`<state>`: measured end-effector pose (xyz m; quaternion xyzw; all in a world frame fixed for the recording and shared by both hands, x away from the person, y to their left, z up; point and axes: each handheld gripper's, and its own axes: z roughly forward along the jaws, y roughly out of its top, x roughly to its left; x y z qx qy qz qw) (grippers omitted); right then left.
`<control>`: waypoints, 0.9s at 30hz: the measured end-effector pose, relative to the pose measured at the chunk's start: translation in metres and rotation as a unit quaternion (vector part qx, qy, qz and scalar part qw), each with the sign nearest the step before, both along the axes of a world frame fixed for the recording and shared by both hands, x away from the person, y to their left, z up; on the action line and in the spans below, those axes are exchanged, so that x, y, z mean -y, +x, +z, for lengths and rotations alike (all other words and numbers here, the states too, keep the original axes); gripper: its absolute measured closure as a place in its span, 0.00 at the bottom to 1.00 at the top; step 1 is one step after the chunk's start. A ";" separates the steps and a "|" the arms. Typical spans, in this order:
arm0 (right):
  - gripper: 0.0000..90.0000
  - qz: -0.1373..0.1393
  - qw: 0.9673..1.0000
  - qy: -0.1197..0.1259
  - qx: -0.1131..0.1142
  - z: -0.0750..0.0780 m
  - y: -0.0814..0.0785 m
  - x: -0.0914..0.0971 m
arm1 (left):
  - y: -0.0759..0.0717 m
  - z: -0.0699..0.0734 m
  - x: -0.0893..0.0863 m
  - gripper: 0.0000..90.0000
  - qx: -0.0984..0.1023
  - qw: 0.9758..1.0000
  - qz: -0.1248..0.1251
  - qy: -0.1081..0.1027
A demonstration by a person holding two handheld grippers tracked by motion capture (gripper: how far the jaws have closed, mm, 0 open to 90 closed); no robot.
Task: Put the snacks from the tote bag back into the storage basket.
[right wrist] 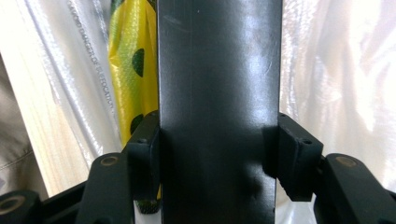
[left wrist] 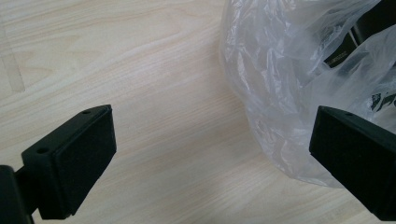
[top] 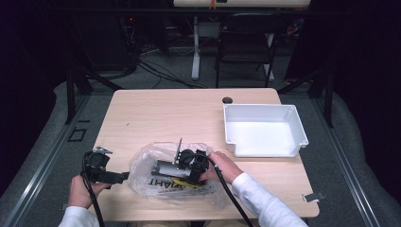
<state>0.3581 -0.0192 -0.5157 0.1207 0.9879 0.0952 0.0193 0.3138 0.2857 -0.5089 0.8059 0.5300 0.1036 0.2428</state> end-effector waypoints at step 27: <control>0.47 -0.021 0.999 0.030 0.018 0.049 0.000 0.027 | 0.000 0.000 -0.001 0.00 -0.001 1.000 0.001 0.002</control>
